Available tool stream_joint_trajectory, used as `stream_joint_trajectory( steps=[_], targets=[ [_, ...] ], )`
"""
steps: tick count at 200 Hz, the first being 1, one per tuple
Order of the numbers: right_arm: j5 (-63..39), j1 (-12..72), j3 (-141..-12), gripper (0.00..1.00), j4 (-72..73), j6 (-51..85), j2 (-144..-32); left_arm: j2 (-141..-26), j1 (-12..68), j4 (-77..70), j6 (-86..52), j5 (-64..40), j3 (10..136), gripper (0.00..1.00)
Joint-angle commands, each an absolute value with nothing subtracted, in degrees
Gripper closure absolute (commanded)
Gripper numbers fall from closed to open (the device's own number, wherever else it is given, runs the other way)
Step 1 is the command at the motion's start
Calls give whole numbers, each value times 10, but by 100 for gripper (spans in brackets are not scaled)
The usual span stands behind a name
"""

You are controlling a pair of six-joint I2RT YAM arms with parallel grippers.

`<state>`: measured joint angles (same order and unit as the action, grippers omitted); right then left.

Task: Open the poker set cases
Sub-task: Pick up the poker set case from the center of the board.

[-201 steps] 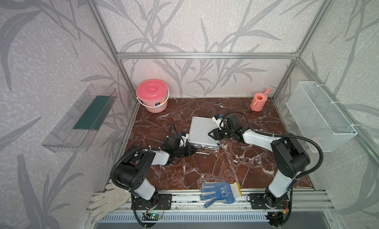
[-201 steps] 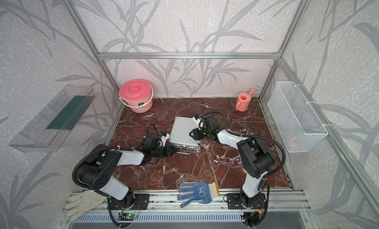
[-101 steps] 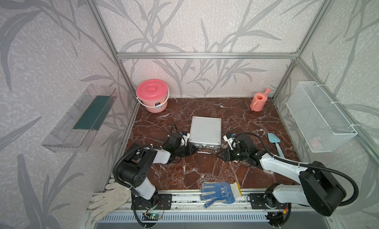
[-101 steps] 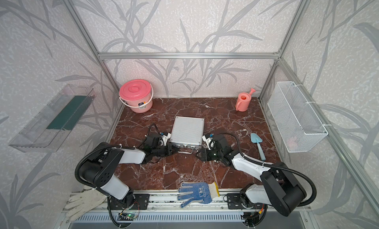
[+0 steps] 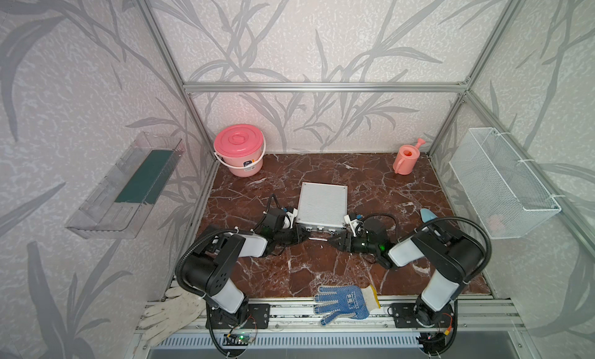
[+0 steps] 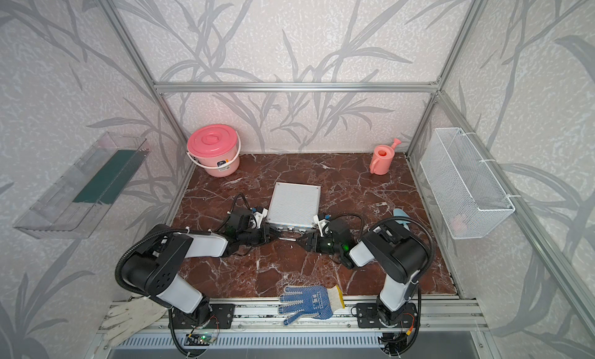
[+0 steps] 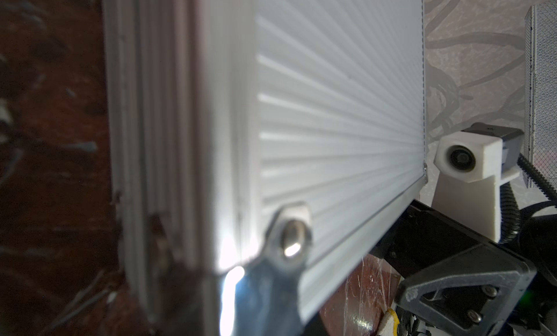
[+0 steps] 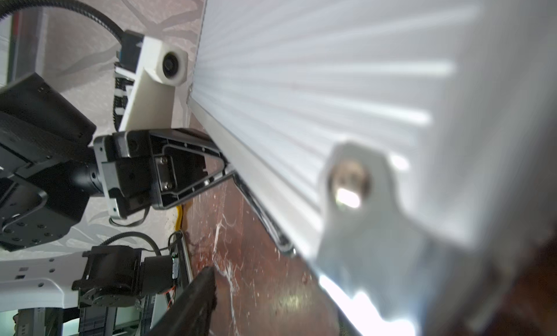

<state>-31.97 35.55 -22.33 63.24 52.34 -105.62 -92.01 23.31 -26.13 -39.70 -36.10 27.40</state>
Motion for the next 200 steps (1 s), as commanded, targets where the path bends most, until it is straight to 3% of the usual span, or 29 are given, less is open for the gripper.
stream_joint_trajectory(
  steps=[1, 20, 76, 131, 153, 176, 200],
  targets=[
    [-287, 360, -216, 38, 781, 576, -1133, -900, 236, -291, -398, -372, 287, 89],
    [-261, 371, -216, 40, 806, 583, -1157, -896, 236, -285, -397, -372, 287, 89],
    [-203, 383, -204, 71, 806, 579, -1173, -903, 240, -295, -402, -374, 288, 89],
    [-152, 385, -210, 92, 806, 591, -1186, -896, 251, -286, -403, -370, 291, 87],
    [-153, 385, -210, 100, 806, 592, -1186, -864, 251, -228, -381, -354, 302, 72],
    [-154, 385, -205, 100, 804, 600, -1177, -779, 250, -67, -308, -303, 349, 51],
    [-157, 384, -204, 100, 776, 607, -1149, -703, 251, 111, -218, -246, 410, 45]
  ],
)
